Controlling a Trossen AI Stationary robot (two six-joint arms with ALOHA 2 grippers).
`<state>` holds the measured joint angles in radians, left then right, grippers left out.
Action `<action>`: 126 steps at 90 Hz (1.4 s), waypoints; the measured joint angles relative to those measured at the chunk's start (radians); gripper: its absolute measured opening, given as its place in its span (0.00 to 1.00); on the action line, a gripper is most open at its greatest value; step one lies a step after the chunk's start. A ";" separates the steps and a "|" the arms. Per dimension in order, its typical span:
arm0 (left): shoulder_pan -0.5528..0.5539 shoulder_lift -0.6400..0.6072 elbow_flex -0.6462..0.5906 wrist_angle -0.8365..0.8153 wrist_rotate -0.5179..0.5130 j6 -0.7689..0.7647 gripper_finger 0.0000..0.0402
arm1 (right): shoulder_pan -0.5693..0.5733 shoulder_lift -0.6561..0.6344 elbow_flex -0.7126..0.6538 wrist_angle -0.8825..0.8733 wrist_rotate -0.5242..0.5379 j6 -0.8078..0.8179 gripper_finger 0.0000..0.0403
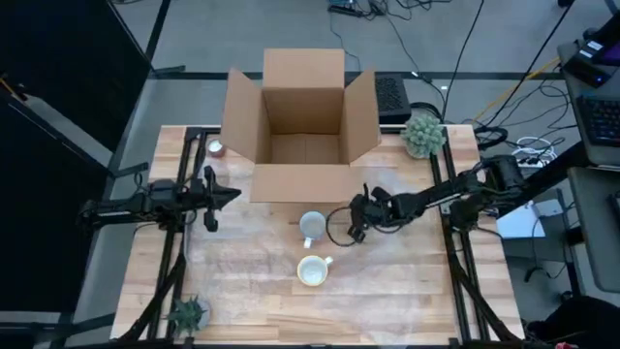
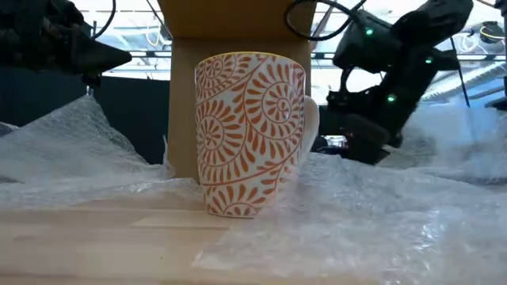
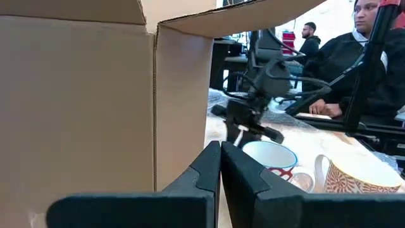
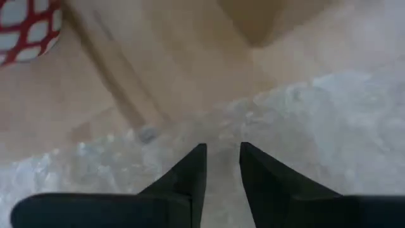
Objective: Wrap mug
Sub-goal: Wrap the red mug with the bubble wrap
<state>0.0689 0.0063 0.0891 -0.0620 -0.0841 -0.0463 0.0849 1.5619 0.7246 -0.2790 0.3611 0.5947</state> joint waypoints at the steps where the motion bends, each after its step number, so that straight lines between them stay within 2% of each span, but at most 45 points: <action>1: 0.000 0.000 0.000 0.000 0.000 0.000 0.00 | 0.000 -0.007 0.004 -0.007 -0.002 0.000 0.19; 14: 0.000 0.000 0.000 0.000 0.000 0.000 0.00 | 0.048 -0.128 0.066 -0.136 -0.121 0.029 0.19; 21: 0.000 0.000 0.000 0.000 0.000 0.000 0.00 | 0.120 -0.195 0.069 -0.181 -0.223 0.087 0.19; 26: 0.000 0.000 0.000 0.000 0.000 0.000 0.00 | 0.188 -0.225 0.069 -0.205 -0.254 0.138 0.19; 34: 0.000 0.000 0.000 0.000 0.000 -0.001 0.00 | 0.303 -0.233 0.056 -0.230 -0.243 0.202 0.19; 48: 0.000 0.000 0.000 0.000 -0.003 0.000 0.00 | 0.436 -0.164 0.001 -0.192 -0.128 0.288 0.19; 57: 0.000 0.000 0.000 0.000 -0.006 0.000 0.00 | 0.458 -0.109 -0.008 -0.195 -0.082 0.319 0.19; 67: 0.000 0.000 0.000 0.000 -0.006 0.000 0.00 | 0.482 -0.056 -0.008 -0.178 -0.083 0.312 0.19; 82: 0.000 0.000 0.000 0.000 -0.006 0.000 0.00 | 0.518 -0.008 -0.007 -0.172 -0.154 0.287 0.19; 99: 0.000 0.000 0.000 0.000 -0.006 0.000 0.00 | 0.570 -0.022 -0.005 -0.179 -0.279 0.299 0.19; 109: 0.000 0.000 0.000 0.001 -0.006 0.000 0.00 | 0.570 -0.051 0.038 -0.244 -0.341 0.261 0.19; 117: 0.000 0.000 0.000 0.001 -0.006 0.000 0.00 | 0.535 -0.085 0.101 -0.275 -0.328 0.174 0.19; 126: 0.000 0.000 0.000 0.002 -0.006 0.000 0.00 | 0.482 -0.106 0.166 -0.264 -0.239 0.050 0.19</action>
<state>0.0692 0.0063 0.0891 -0.0601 -0.0898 -0.0467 0.5664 1.4556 0.8904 -0.5433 0.1216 0.6451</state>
